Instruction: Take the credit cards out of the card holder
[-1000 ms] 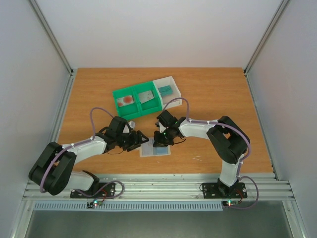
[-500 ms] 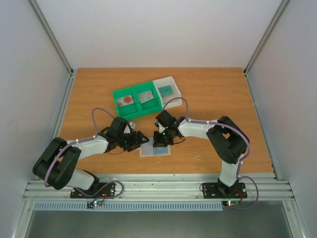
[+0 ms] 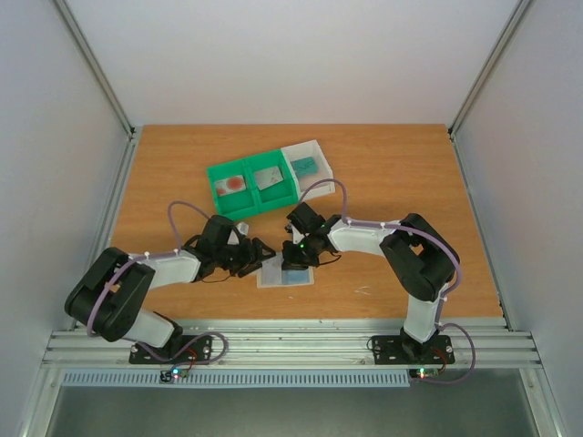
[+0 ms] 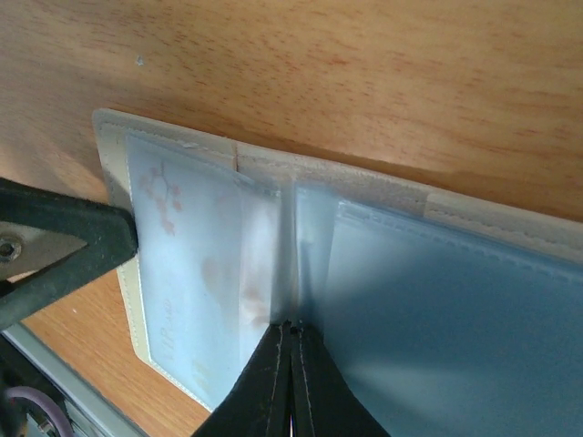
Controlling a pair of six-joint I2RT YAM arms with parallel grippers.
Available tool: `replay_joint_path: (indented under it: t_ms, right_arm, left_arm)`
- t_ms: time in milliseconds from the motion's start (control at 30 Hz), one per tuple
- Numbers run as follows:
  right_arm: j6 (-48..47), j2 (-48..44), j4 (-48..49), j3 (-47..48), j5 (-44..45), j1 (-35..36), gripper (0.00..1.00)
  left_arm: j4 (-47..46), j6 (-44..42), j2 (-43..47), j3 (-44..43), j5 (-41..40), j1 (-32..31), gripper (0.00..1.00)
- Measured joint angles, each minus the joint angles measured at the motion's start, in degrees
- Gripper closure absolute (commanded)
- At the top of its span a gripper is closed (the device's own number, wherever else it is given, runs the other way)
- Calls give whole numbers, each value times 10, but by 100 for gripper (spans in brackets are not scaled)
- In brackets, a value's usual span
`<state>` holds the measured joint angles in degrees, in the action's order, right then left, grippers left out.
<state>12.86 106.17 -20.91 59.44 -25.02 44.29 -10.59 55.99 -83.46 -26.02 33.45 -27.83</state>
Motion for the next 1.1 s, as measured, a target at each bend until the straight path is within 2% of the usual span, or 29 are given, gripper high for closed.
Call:
replay_joint_path:
  t_ms: [300,600,800,933,1100]
  right_arm:
    - [2,-5,14,-9,0,0,97]
    - [3,-9,-4,-3,-5,1,89]
    - [2,-13,-42,16,2,3,88]
    - [2,-13,-58,30,10,8,90]
    - [0,-11,-70,33,15,12,98]
  left_arm:
    - [-14,37,37,4,24,-4,32]
    - [70,0,101,4,-13,-4,27]
    - [84,-11,111,6,-28,-4,27]
    - [87,-13,111,8,-29,-4,27]
    - [89,-14,111,10,-28,-4,25]
